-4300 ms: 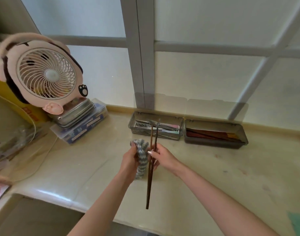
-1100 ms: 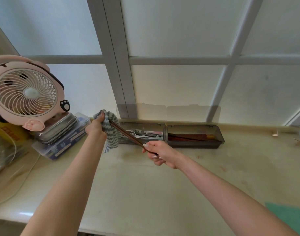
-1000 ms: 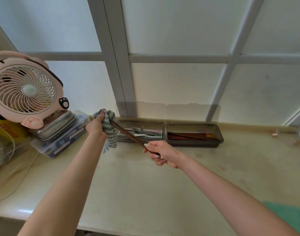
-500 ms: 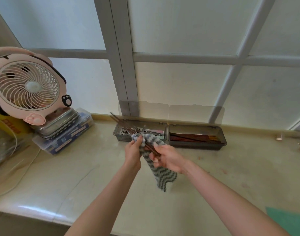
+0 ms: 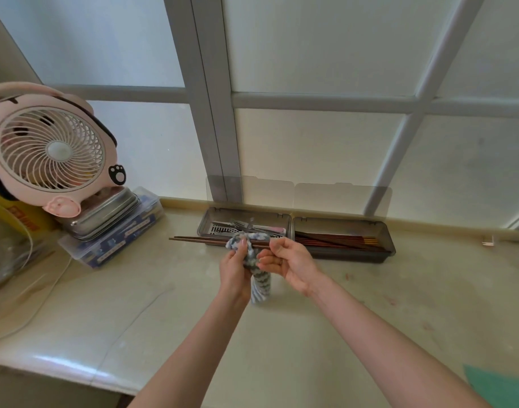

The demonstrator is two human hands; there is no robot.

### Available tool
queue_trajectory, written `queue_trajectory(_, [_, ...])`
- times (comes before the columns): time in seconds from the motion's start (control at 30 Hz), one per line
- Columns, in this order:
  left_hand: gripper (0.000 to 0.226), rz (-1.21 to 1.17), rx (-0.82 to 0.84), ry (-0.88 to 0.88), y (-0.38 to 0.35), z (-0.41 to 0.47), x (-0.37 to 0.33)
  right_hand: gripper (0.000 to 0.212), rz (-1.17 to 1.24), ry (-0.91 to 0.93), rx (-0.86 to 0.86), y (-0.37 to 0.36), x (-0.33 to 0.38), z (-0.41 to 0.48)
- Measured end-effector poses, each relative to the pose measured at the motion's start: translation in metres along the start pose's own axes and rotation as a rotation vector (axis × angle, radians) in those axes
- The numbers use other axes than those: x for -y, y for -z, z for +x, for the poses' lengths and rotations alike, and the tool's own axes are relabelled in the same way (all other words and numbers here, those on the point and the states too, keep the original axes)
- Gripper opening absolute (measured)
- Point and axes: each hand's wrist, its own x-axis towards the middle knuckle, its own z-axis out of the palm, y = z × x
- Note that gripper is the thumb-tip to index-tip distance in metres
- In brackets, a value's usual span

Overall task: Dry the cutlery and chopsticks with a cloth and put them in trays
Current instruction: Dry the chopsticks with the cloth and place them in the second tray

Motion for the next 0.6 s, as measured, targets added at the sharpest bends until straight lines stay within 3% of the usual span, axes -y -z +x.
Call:
queue_trajectory(0.13, [0.018,0.007,0.007,-0.033,-0.002,-0.004,0.003,0.01,-0.1,0.003,-0.047,0.001,-0.002,0.003])
queue_trajectory(0.33, [0.011,0.193,-0.001,-0.068,-0.008,-0.009,0.019,0.022,-0.513,-0.029,-0.317,0.014,-0.014,0.006])
queue_trajectory(0.43, [0.012,0.375,0.008,-0.063,-0.007,-0.002,0.016,0.028,-0.696,-0.058,-0.313,0.021,-0.011,0.007])
queue_trajectory(0.53, [0.025,0.623,0.024,-0.026,-0.003,0.009,0.01,0.022,-0.715,0.192,-0.268,0.024,0.004,0.01])
queue_trajectory(0.6, [0.031,0.732,0.064,-0.007,-0.005,0.01,0.008,0.024,-0.655,0.242,-0.174,0.021,0.013,0.013])
